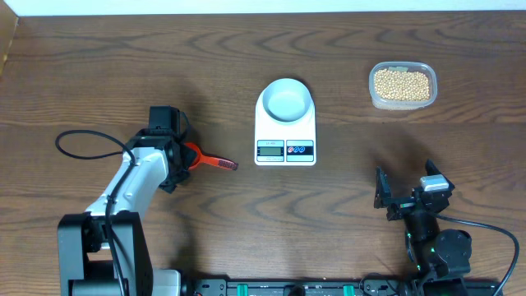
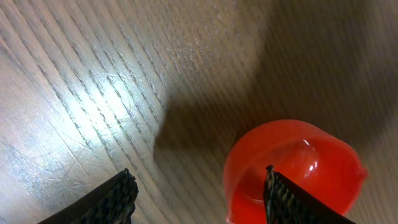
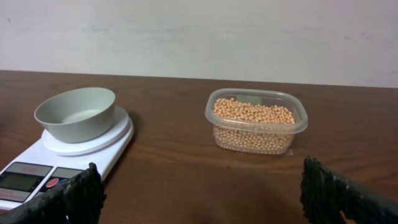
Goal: Scoop item into bowl and weigh 50g on scale
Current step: 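Move the left gripper forward and down over the red scoop's bowl, then close the left gripper on the red scoop rim and lift it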
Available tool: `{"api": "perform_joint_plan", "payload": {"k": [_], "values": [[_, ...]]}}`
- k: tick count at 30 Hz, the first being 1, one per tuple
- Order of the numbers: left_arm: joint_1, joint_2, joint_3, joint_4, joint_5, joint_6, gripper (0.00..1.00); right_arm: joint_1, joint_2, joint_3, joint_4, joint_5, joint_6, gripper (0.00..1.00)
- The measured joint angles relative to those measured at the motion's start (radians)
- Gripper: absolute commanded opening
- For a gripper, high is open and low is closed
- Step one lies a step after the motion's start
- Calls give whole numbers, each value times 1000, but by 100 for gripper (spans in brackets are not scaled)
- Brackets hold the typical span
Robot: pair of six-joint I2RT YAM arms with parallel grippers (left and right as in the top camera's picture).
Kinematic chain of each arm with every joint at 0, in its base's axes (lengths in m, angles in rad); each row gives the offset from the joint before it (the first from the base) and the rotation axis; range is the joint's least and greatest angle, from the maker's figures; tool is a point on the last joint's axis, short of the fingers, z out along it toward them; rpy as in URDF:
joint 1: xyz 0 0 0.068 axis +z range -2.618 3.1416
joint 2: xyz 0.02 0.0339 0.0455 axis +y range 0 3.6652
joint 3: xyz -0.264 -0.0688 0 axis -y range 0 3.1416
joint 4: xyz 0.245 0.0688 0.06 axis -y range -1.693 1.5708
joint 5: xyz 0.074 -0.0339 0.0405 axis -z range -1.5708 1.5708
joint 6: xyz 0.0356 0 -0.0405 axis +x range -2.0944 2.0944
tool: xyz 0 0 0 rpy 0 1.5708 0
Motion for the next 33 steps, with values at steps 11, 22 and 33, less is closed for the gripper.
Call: {"api": "perform_joint_plan", "payload": {"k": [11,22,33], "values": [[0,7,0,76,0,-10,50,0,0,0,0,0,0,99],[-9,7,-31,112,12,-60,36,0,0,0,0,0,0,99],[-29,7,-32,117,19,-76,27,0,0,0,0,0,0,99]]}}
